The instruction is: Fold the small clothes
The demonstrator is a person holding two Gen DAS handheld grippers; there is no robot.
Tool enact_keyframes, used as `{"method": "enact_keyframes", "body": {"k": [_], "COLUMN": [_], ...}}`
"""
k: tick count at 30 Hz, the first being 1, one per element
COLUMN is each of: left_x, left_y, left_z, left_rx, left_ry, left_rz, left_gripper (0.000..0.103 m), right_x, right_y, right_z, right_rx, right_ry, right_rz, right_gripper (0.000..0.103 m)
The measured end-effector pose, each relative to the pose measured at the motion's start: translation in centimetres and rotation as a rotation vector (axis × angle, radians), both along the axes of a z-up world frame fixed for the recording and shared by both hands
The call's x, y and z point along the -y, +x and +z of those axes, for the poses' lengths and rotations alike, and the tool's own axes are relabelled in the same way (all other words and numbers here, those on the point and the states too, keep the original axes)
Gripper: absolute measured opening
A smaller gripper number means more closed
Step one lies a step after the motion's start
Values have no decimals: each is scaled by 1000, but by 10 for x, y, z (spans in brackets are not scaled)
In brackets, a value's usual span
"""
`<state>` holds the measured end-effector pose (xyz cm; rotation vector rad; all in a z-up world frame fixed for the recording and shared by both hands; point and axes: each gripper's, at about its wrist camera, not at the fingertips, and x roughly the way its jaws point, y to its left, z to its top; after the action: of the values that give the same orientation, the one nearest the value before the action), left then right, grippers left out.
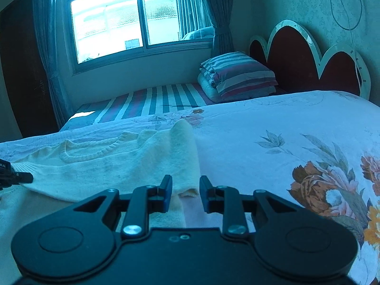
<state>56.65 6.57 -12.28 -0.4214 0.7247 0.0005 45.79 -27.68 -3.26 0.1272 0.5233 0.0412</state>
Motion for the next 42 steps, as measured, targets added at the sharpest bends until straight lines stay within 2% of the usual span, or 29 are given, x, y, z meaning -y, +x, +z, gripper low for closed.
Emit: {"method": "enact_keyframes", "body": {"k": [6,14,21,24,26,28,29,33,35,36,37,40,42], "left_x": [-29,-49,-42,-41,-42,-46,-47,-53,-53,-53,-53,-51,-50], "left_y": [2,9,13,12,12,9,7,16,19,23,25,29,26], "left_z": [8,-2,-14,-12,-10,-6,-4,-12,-13,-14,-14,-14,-16], "left_rx": [2,-11,-40,-30,-24,3,22,-29,-23,-32,-39,-44,-37], "left_ry": [62,92,151,152,158,191,204,212,227,233,240,242,247], "left_rz": [-2,5,-42,-33,-13,33,50,47,48,43,45,55,63], "left_gripper": [2,2,2,3,15,65,69,66,54,40,35,33,32], "right_x": [-2,-4,-13,-16,-10,-7,-7,-10,-11,-12,-13,-15,-15], "right_y": [4,12,37,58,72,76,79,103,116,122,129,151,167], "right_z": [-5,-13,-18,-29,-31,-21,-15,-7,-7,-8,-9,-15,-25], "right_rx": [-13,-35,-29,-79,-120,-77,-51,-27,-21,-20,-22,-33,-91], "right_ry": [7,1,-10,-49,-28,-32,-36,-31,-27,-31,-30,-21,-42], "right_rz": [-15,-23,-3,0,-25,-32,-23,3,11,16,22,38,34], "right_gripper": [26,26,26,24,27,27,27,27,27,27,27,27,24]}}
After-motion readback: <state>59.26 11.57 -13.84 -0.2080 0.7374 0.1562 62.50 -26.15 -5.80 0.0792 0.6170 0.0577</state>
